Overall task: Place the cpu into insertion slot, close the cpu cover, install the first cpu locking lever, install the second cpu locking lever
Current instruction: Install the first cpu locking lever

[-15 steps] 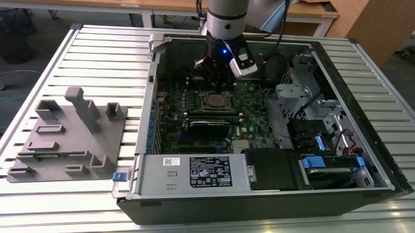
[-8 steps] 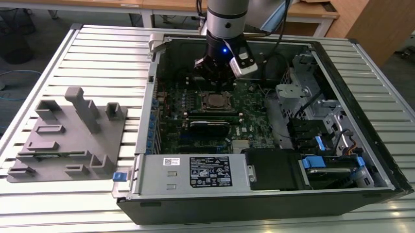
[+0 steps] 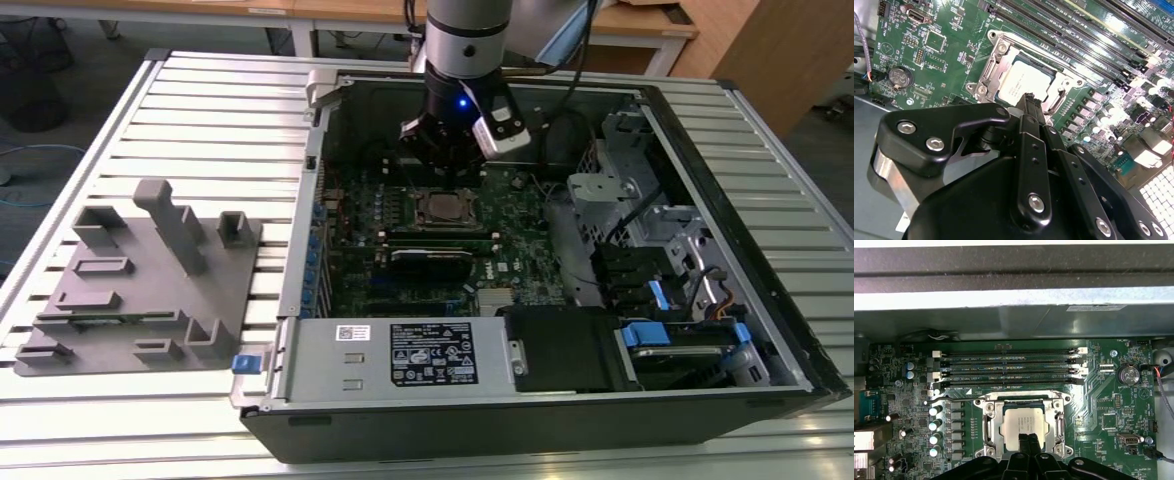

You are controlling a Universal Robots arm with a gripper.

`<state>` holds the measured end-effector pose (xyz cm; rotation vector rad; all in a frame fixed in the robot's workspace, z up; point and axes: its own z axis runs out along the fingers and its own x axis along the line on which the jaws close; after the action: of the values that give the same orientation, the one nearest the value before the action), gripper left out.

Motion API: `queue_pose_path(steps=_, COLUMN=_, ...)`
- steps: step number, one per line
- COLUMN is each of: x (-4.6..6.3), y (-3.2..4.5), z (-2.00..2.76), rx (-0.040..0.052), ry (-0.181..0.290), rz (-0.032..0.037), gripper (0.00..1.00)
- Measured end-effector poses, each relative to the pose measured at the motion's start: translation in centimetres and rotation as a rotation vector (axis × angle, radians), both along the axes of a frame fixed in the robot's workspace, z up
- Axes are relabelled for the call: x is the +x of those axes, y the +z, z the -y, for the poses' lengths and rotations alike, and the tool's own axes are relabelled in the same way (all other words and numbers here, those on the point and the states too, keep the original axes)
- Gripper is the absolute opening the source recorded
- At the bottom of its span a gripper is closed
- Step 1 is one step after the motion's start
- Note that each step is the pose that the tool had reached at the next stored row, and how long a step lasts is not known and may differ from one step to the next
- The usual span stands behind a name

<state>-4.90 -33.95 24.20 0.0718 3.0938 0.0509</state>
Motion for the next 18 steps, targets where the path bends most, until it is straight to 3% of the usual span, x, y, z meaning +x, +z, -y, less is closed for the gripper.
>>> queue_pose_path(steps=8, x=-0.2, y=0.03, z=0.00, rx=0.0002, ry=0.000, rz=0.0003, gripper=0.11)
queue_pose_path(steps=18, x=-3.3, y=-0.01, z=0.00, rx=0.0004, ry=0.000, rz=0.0131, gripper=0.11)
